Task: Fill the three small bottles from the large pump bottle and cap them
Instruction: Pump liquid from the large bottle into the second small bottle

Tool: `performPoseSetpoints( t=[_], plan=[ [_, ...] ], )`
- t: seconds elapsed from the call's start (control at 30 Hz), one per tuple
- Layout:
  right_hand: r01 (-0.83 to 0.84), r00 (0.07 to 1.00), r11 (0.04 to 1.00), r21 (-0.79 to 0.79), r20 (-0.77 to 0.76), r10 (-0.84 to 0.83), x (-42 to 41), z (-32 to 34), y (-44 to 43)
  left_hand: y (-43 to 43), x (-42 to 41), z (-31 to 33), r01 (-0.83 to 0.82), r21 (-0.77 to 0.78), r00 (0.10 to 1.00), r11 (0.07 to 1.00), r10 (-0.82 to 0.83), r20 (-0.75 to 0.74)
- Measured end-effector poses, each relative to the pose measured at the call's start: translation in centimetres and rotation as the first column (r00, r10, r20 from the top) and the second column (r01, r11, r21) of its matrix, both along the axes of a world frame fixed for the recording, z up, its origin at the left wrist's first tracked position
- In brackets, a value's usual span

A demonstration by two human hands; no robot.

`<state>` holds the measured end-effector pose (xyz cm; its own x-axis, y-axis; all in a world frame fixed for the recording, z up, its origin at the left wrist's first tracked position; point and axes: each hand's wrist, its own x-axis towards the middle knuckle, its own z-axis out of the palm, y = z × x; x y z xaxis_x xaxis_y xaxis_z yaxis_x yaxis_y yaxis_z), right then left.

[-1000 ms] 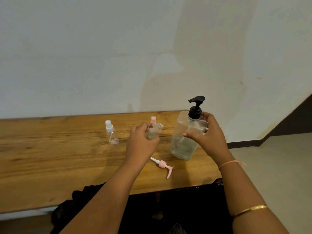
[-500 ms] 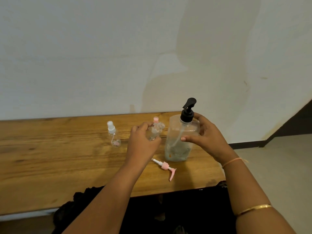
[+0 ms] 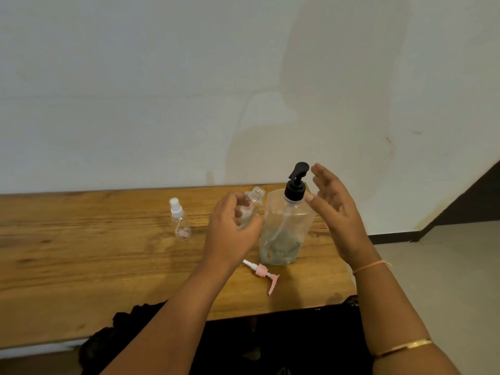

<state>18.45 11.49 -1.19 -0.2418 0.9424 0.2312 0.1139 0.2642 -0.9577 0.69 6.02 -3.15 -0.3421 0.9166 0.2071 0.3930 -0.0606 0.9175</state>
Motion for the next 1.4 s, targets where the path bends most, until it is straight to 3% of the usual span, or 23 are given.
performPoseSetpoints(
  t=[0.23,0.5,0.87,1.1,1.27,1.4],
  plan=[
    [0.075,0.992,0.981,0.179,-0.11,-0.056,-2.2,2.2,-0.5,0.6,0.9,0.1,0.042,0.048,0.999,0.998,-0.042,0.016],
    [0.115,0.986,0.978,0.173,-0.14,-0.091,-2.7,2.5,-0.5,1.3,1.6,0.4,0.054,-0.029,0.994,0.998,-0.051,0.099],
    [0.164,0.975,0.968,0.189,-0.181,-0.129,-3.1,2.7,-0.5,1.9,1.6,-0.3,0.064,-0.061,0.997,0.996,-0.061,0.042],
    [0.179,0.98,0.953,0.246,-0.132,-0.15,-3.2,2.5,-0.6,1.7,1.5,0.3,0.073,-0.031,0.997,0.997,-0.074,-0.026],
    [0.201,0.972,0.852,0.483,0.008,-0.233,-3.0,2.3,-0.3,1.5,1.6,1.3,0.074,0.052,0.997,0.996,-0.073,-0.017],
    [0.206,0.956,0.804,0.558,0.06,-0.286,-2.9,2.2,-0.2,1.7,1.6,1.9,0.086,0.04,0.994,0.995,-0.083,-0.066]
  ],
)
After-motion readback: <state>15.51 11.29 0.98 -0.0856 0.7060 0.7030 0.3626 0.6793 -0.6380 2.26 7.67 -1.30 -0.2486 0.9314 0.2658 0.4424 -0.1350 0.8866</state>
